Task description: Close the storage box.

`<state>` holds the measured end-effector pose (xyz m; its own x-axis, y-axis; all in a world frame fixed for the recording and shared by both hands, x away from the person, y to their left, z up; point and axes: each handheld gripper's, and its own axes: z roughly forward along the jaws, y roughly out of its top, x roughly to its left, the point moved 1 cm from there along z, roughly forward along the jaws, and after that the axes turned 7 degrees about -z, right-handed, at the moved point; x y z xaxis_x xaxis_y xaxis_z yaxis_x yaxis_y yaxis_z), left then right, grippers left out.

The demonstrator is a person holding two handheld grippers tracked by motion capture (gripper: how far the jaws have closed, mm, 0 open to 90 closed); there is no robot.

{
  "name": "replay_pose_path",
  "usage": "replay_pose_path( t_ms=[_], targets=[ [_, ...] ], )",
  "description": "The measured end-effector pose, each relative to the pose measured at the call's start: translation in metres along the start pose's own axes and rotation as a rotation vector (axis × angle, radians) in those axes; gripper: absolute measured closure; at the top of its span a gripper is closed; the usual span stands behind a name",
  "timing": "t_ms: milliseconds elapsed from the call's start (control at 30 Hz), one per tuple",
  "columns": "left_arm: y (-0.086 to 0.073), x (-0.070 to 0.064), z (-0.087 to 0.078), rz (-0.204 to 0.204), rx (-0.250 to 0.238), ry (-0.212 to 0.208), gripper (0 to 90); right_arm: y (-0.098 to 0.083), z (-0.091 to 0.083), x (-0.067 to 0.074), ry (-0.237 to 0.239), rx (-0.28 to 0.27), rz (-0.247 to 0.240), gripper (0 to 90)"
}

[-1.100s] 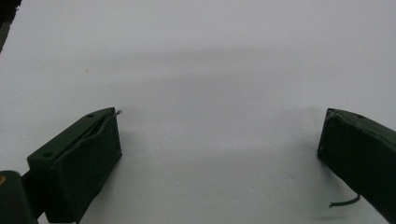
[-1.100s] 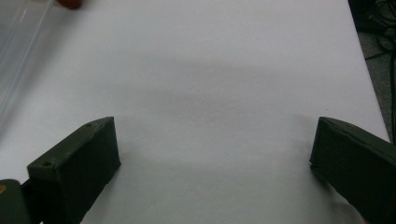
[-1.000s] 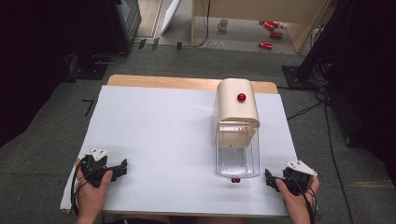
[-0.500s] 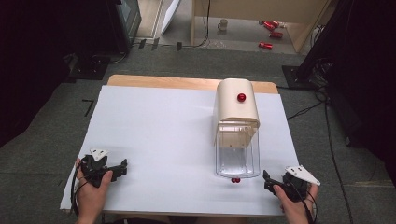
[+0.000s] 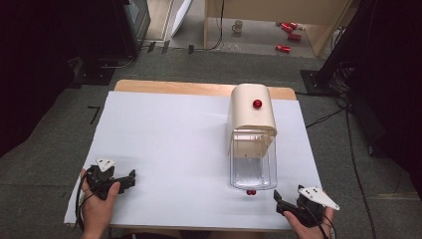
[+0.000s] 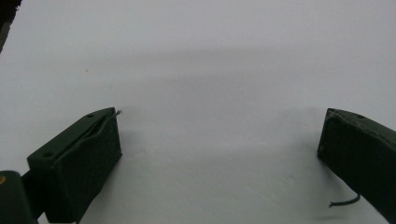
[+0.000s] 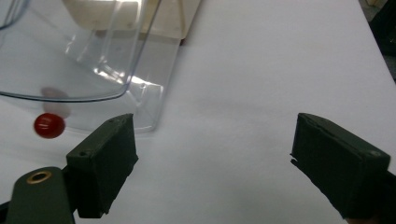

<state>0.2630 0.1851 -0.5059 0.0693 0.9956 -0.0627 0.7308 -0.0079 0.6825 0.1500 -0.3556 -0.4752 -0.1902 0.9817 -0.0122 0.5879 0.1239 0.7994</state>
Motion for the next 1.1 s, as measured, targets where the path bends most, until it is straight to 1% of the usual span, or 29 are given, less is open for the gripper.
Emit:
replay_pose_path(
  t_ms=[100,200,233,300,333,367,400,433,467,500,533,567,600,633,667,700,733,767,800,833,867,933,967,1067,1100],
  targets=[
    [0.000,0.000,0.000,0.000,0.000,0.000,0.0,0.001,-0.005,0.006,0.003,-0.005,-0.005,16.2],
    [0.000,0.000,0.000,0.000,0.000,0.000,0.0,0.001,-0.007,0.008,0.011,-0.007,-0.004,18.1],
    [0.000,0.000,0.000,0.000,0.000,0.000,0.0,0.001,-0.009,0.011,0.030,-0.007,-0.011,21.4],
    [0.000,0.000,0.000,0.000,0.000,0.000,0.0,0.001,-0.011,0.015,0.040,-0.011,-0.019,25.6],
    [0.000,0.000,0.000,0.000,0.000,0.000,0.0,0.001,-0.011,0.015,0.040,-0.011,-0.019,25.6],
    [0.000,0.000,0.000,0.000,0.000,0.000,0.0,0.002,-0.012,0.017,0.060,-0.021,-0.013,30.5],
    [0.000,0.000,0.000,0.000,0.000,0.000,0.0,0.002,-0.012,0.017,0.060,-0.021,-0.013,30.5],
    [0.000,0.000,0.000,0.000,0.000,0.000,0.0,0.004,-0.014,0.019,0.072,-0.029,-0.007,35.2],
    [0.000,0.000,0.000,0.000,0.000,0.000,0.0,0.004,-0.014,0.019,0.072,-0.029,-0.007,35.2],
    [0.000,0.000,0.000,0.000,0.000,0.000,0.0,0.005,-0.015,0.021,0.092,-0.036,0.000,39.6],
    [0.000,0.000,0.000,0.000,0.000,0.000,0.0,0.005,-0.015,0.021,0.092,-0.036,0.000,39.6],
    [0.000,0.000,0.000,0.000,0.000,0.000,0.0,0.006,-0.016,0.023,0.105,-0.039,-0.005,44.0],
    [0.000,0.000,0.000,0.000,0.000,0.000,0.0,0.006,-0.016,0.023,0.105,-0.039,-0.005,44.0],
    [0.000,0.000,0.000,0.000,0.000,0.000,0.0,0.006,-0.016,0.024,0.108,-0.037,-0.013,46.3],
    [0.000,0.000,0.000,0.000,0.000,0.000,0.0,0.006,-0.017,0.027,0.121,-0.034,-0.030,51.2],
    [0.000,0.000,0.000,0.000,0.000,0.000,0.0,0.006,-0.017,0.028,0.128,-0.033,-0.043,53.6],
    [0.000,0.000,0.000,0.000,0.000,0.000,0.0,0.007,-0.018,0.029,0.136,-0.028,-0.048,53.6],
    [0.000,0.000,0.000,0.000,0.000,0.000,0.0,0.007,-0.018,0.030,0.145,-0.026,-0.057,58.4],
    [0.000,0.000,0.000,0.000,0.000,0.000,0.0,0.007,-0.018,0.030,0.145,-0.026,-0.057,58.4],
    [0.000,0.000,0.000,0.000,0.000,0.000,0.0,0.008,-0.018,0.032,0.165,-0.018,-0.061,61.0],
    [0.000,0.000,0.000,0.000,0.000,0.000,0.0,0.008,-0.018,0.033,0.175,-0.015,-0.065,61.4],
    [0.000,0.000,0.000,0.000,0.000,0.000,0.0,0.009,-0.018,0.034,0.183,-0.011,-0.065,62.2],
    [0.000,0.000,0.000,0.000,0.000,0.000,0.0,0.010,-0.018,0.037,0.192,-0.017,-0.075,64.8],
    [0.000,0.000,0.000,0.000,0.000,0.000,0.0,0.011,-0.019,0.040,0.200,-0.023,-0.080,66.8],
    [0.000,0.000,0.000,0.000,0.000,0.000,0.0,0.012,-0.019,0.043,0.216,-0.022,-0.089,68.2]
  ],
)
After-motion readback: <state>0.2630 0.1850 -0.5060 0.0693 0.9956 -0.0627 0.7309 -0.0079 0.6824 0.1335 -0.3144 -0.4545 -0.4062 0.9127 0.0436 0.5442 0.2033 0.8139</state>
